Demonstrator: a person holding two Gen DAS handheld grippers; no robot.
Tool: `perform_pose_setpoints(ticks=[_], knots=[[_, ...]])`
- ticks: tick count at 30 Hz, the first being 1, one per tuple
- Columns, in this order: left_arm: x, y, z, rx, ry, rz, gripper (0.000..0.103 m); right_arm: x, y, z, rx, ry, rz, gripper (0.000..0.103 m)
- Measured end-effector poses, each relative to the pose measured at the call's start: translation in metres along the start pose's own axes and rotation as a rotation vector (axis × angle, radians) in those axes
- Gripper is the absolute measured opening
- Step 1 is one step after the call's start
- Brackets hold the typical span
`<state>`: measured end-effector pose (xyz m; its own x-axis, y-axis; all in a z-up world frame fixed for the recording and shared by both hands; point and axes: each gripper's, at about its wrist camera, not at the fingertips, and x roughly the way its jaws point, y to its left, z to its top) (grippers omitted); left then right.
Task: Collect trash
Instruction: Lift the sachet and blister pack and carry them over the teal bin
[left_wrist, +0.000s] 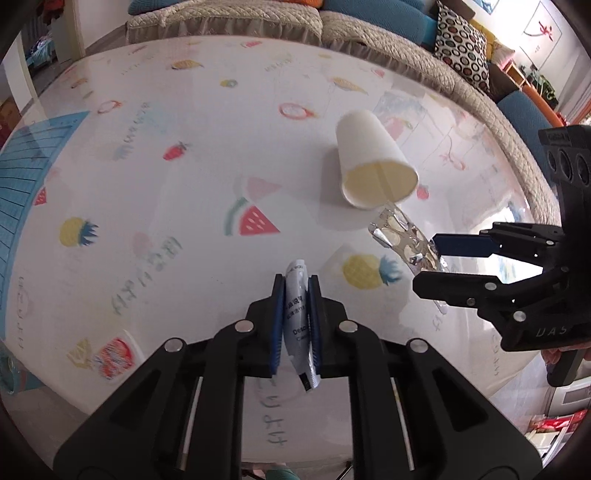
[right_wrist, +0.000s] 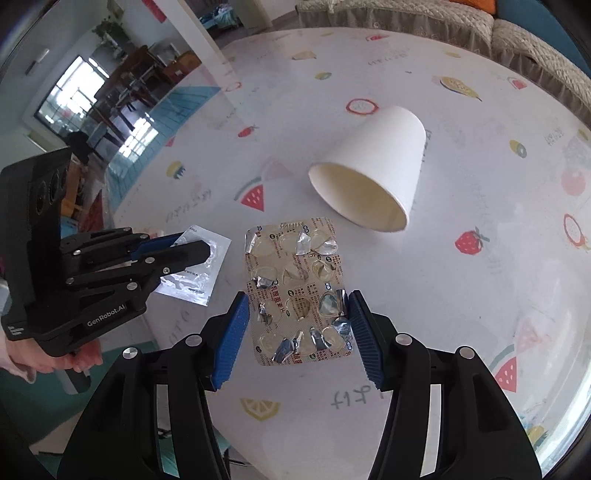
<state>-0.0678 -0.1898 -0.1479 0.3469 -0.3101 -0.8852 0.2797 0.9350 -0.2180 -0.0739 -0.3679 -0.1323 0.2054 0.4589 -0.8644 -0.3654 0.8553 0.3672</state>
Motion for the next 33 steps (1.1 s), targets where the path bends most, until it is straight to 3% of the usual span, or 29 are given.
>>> perform_pose_setpoints(ticks=[9, 17, 27, 33], knots=[[-0.069, 0.080, 0.030, -0.042, -0.104, 0.012, 0.010, 0.008, 0.072, 0.073, -0.099, 0.000, 0.150, 0.056], [-0.128, 0.201, 0.027, -0.120, -0.184, 0.069, 0.010, 0.056, 0.183, 0.158, -0.269, 0.037, 0.237, 0.056], [-0.214, 0.412, -0.009, -0.293, -0.237, 0.245, 0.010, 0.161, 0.385, 0.252, -0.441, 0.084, 0.390, 0.056], [-0.257, 0.527, -0.048, -0.402, -0.231, 0.397, 0.010, 0.237, 0.509, 0.293, -0.542, 0.117, 0.497, 0.056]])
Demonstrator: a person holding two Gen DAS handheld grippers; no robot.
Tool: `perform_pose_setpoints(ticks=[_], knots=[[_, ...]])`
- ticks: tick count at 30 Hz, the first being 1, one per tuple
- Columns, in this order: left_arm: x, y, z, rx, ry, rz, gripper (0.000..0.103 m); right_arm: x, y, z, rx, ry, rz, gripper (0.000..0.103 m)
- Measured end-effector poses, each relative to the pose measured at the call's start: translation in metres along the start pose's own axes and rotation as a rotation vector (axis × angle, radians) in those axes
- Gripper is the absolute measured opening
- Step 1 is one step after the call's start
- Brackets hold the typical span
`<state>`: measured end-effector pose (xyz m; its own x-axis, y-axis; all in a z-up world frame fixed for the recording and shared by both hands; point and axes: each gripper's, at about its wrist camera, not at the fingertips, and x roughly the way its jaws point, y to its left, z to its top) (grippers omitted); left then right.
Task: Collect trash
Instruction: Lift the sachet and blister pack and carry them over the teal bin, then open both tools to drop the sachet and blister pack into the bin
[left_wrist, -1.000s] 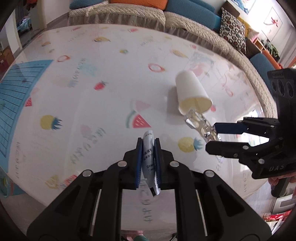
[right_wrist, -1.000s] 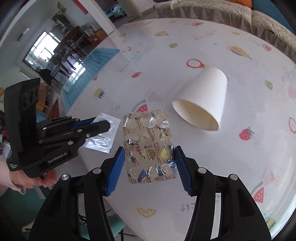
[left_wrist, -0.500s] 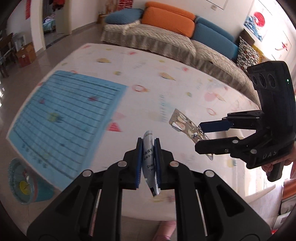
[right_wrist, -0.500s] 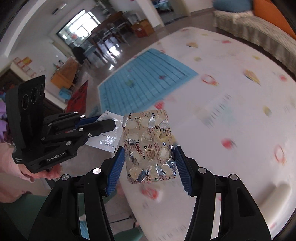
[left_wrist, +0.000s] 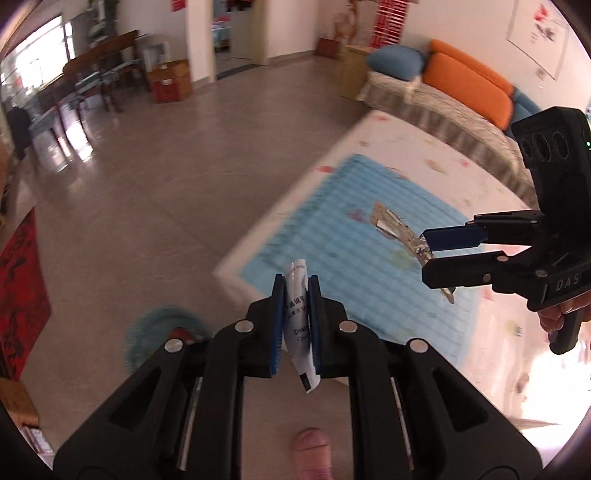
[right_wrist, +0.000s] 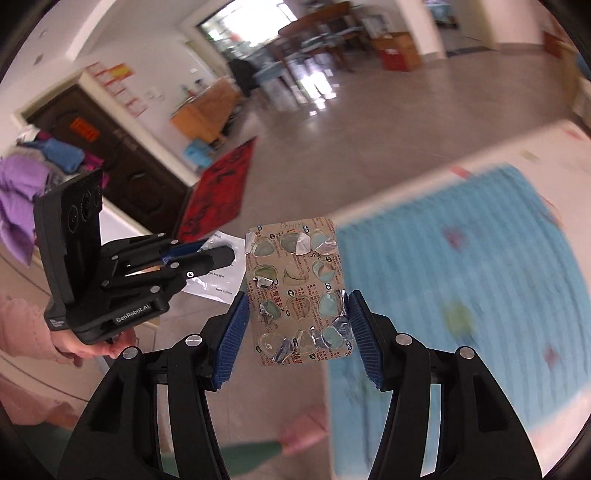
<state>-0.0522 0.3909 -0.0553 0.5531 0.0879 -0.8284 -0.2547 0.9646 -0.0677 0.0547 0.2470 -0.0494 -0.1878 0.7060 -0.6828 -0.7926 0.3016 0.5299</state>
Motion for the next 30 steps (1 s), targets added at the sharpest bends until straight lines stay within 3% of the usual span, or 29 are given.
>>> perform_pose_setpoints(ticks=[6, 11, 17, 23, 25, 29, 30], knots=[[0.002, 0.082, -0.003, -0.090, 0.011, 0.097, 0.010, 0.090, 0.030, 0.063, -0.049, 0.058, 0.086, 0.056], [0.013, 0.141, -0.017, -0.179, 0.034, 0.145, 0.010, 0.156, 0.050, 0.083, -0.037, 0.122, 0.147, 0.056], [0.039, 0.190, -0.048, -0.251, 0.083, 0.160, 0.010, 0.218, 0.068, 0.068, -0.007, 0.248, 0.176, 0.056], [0.077, 0.221, -0.084, -0.321, 0.167, 0.182, 0.012, 0.276, 0.068, 0.043, 0.064, 0.376, 0.141, 0.056], [0.089, 0.231, -0.093, -0.350, 0.193, 0.174, 0.016, 0.294, 0.067, 0.035, 0.077, 0.417, 0.123, 0.056], [0.109, 0.238, -0.100, -0.329, 0.246, 0.228, 0.043, 0.326, 0.071, 0.029, 0.084, 0.482, 0.072, 0.060], [0.113, 0.240, -0.102, -0.320, 0.254, 0.253, 0.043, 0.332, 0.071, 0.027, 0.094, 0.497, 0.065, 0.063]])
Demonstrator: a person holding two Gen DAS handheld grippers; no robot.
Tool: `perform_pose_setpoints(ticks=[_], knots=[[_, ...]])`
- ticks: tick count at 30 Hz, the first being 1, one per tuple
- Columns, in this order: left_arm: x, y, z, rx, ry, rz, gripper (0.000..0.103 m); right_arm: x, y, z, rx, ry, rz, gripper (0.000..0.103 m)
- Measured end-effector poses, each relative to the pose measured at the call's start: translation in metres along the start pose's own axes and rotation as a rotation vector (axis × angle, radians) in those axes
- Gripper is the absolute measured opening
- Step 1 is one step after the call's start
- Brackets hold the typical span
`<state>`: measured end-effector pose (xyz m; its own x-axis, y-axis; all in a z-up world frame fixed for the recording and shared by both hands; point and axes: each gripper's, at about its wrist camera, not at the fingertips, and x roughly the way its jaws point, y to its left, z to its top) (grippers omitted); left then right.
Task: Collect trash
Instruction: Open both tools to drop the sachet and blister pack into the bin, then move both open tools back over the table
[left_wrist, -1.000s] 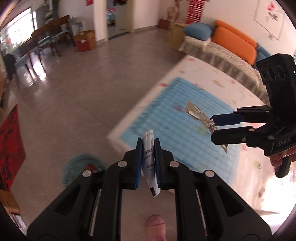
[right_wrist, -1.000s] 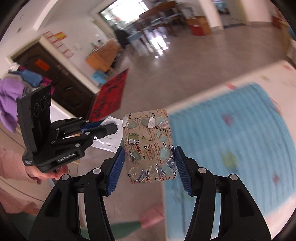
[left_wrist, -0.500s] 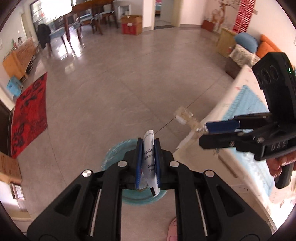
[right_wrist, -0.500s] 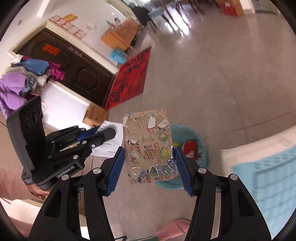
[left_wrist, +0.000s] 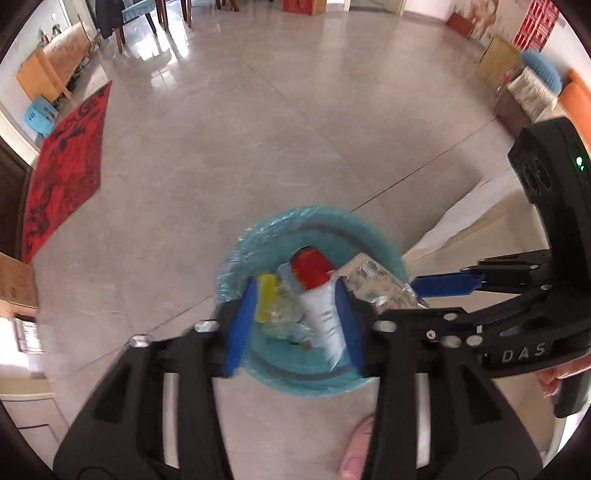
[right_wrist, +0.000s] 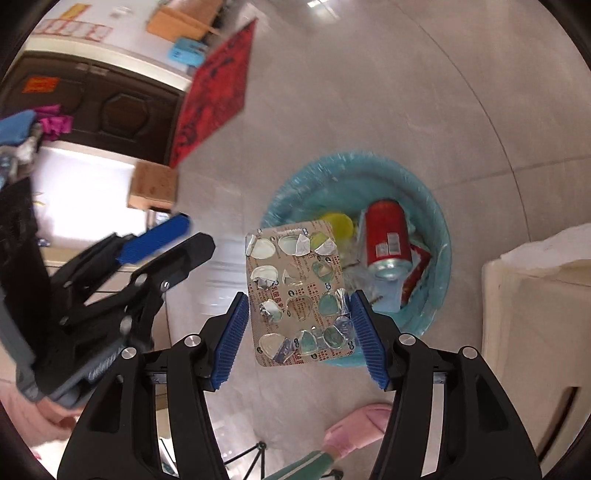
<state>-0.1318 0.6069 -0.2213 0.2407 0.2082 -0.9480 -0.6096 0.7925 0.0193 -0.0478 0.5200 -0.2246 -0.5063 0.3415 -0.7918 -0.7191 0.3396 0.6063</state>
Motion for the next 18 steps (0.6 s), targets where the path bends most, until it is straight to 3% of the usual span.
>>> perform_pose_setpoints(ticks=[2, 9, 18], knots=[[0.005, 0.007, 0.000, -0.011, 0.006, 0.016, 0.050, 0.003, -0.003, 0.002, 0.017, 0.004, -0.020, 0.076], [-0.024, 0.014, -0.001, 0.017, -0.037, 0.043, 0.057, -0.014, 0.005, 0.005, 0.006, -0.029, -0.021, 0.080], [-0.091, -0.011, 0.005, 0.067, -0.126, 0.048, 0.068, -0.111, 0.017, -0.024, -0.005, -0.186, 0.129, 0.083]])
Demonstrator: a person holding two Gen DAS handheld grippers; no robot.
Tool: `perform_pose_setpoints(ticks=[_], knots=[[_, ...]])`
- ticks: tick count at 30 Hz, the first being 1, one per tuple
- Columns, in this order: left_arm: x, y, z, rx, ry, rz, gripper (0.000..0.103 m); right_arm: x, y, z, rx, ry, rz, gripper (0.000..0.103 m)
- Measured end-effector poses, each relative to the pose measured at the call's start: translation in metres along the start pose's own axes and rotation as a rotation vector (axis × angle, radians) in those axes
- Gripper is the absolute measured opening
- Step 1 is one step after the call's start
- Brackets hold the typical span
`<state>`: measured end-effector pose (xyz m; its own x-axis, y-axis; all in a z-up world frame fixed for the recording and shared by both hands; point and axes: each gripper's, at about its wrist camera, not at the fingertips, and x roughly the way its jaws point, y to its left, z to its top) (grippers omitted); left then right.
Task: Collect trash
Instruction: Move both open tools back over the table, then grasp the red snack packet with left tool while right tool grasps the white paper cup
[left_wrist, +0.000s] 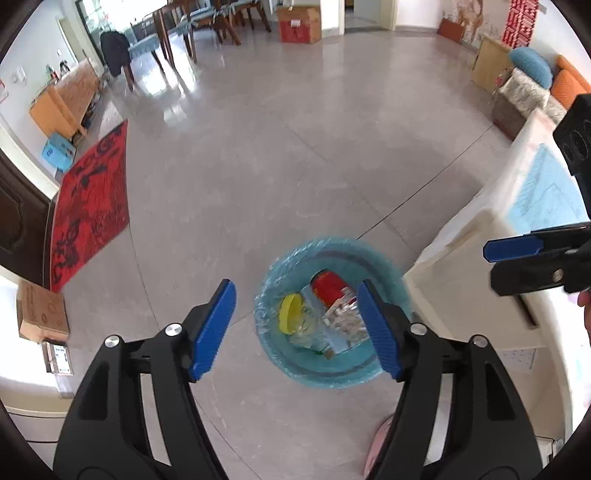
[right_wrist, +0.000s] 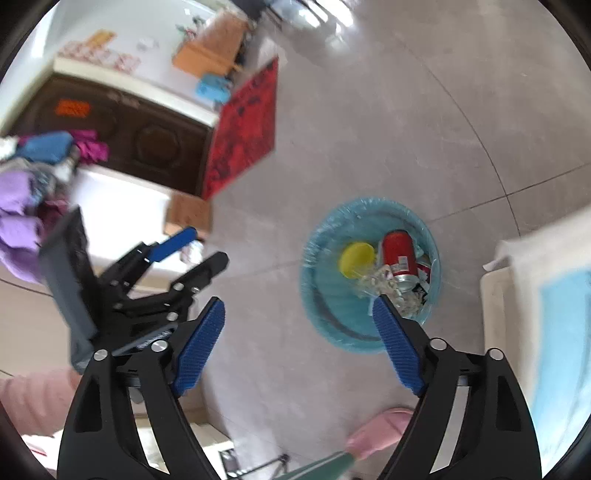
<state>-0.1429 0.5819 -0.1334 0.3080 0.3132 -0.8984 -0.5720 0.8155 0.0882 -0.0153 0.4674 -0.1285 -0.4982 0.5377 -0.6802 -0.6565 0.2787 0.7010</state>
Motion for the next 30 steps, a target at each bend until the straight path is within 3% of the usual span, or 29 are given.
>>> perform_pose_setpoints(ticks=[5, 8, 10, 16, 21, 25, 30], knots=[[-0.070, -0.064, 0.013, 0.103, -0.101, -0.036, 0.075, -0.095, 0.011, -0.041, 0.028, -0.221, 0.076, 0.083], [-0.107, -0.129, 0.006, 0.186, -0.139, -0.142, 0.078, -0.163, 0.001, -0.090, 0.091, -0.373, 0.051, 0.084], [-0.124, -0.187, -0.008, 0.277, -0.142, -0.240, 0.079, -0.209, -0.013, -0.135, 0.138, -0.444, -0.032, 0.084], [-0.154, -0.355, -0.084, 0.531, -0.095, -0.478, 0.079, -0.322, -0.065, -0.292, 0.322, -0.524, -0.255, 0.084], [-0.172, -0.465, -0.169, 0.715, -0.020, -0.641, 0.079, -0.395, -0.108, -0.434, 0.504, -0.557, -0.422, 0.084], [-0.173, -0.518, -0.228, 0.838, 0.014, -0.670, 0.079, -0.430, -0.133, -0.516, 0.612, -0.600, -0.507, 0.084], [-0.166, -0.556, -0.274, 0.897, 0.029, -0.678, 0.079, -0.447, -0.156, -0.577, 0.668, -0.638, -0.557, 0.084]])
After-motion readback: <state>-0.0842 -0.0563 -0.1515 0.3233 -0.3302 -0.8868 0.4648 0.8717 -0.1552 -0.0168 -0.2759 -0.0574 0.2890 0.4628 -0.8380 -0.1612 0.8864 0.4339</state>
